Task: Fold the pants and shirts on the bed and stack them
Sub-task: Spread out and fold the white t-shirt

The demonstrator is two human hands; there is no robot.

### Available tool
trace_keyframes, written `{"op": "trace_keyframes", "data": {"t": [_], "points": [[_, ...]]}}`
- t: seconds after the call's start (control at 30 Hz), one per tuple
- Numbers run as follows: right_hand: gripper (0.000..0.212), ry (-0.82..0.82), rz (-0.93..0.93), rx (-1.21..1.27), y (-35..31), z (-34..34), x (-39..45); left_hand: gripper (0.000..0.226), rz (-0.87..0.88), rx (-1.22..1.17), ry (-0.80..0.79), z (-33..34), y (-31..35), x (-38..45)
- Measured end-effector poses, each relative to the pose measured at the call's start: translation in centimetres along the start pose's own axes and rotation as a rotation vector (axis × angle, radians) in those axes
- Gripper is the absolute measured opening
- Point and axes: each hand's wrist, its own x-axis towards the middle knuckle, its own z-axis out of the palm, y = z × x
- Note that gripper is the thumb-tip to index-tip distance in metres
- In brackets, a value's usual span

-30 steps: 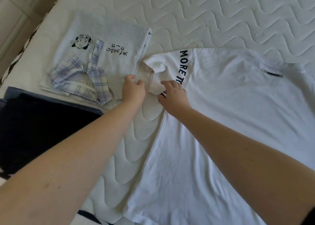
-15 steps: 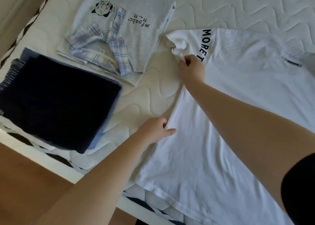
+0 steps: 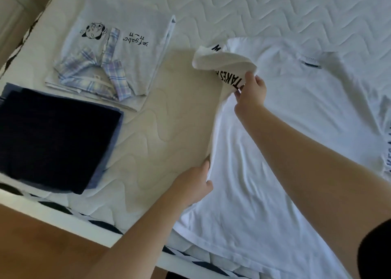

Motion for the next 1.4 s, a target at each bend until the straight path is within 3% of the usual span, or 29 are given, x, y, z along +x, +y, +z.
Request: {"op": "trace_keyframes", "data": {"t": [0.2, 0.33, 0.47, 0.6, 0.73, 0.87, 1.0, 1.2, 1.3, 1.4], "points": [[0.010, 0.229, 0.056, 0.016, -2.2, -9.4, 2.4, 0.076, 0.050, 0.157, -0.015, 5.1, 5.7, -0.7], [0.023, 0.265, 0.069, -0.356, -2.0, -14.7, 3.7, 0.080, 0.079, 0.219, -0.117, 8.6, 7.1, -0.5], [0.048, 0.191, -0.165, -0.757, -1.8, -16.0, 4.3, 0.067, 0.115, 0.124, -0.150, 9.7, 6.6, -0.6], [0.061, 0.048, -0.377, -1.176, -1.4, -14.8, 3.6, 0.021, 0.107, 0.093, -0.062, 9.6, 4.9, -1.5], [0.075, -0.140, -0.346, -1.300, -1.5, -13.5, 3.4, 0.024, 0.078, 0.244, -0.049, 10.6, 3.6, -2.8], [0.071, -0.278, -0.357, -1.528, -2.3, -13.5, 5.3, 0.033, 0.070, 0.404, -0.015, 12.7, 3.6, -3.2], [0.064, -0.264, -0.454, -1.702, -2.2, -13.2, 5.9, 0.042, 0.083, 0.461, 0.004, 13.4, 4.4, -2.4], [0.054, -0.210, -0.621, -1.776, -2.4, -10.8, 6.2, 0.034, 0.175, 0.371, 0.169, 7.9, 5.9, 2.3], [0.058, -0.268, -0.641, -1.788, -2.2, -9.2, 6.8, 0.025, 0.199, 0.239, 0.256, 4.1, 6.4, 5.4], [0.048, -0.270, -0.694, -1.816, -2.0, -8.1, 7.7, 0.013, 0.164, 0.064, 0.307, 0.4, 6.7, 9.2]]}}
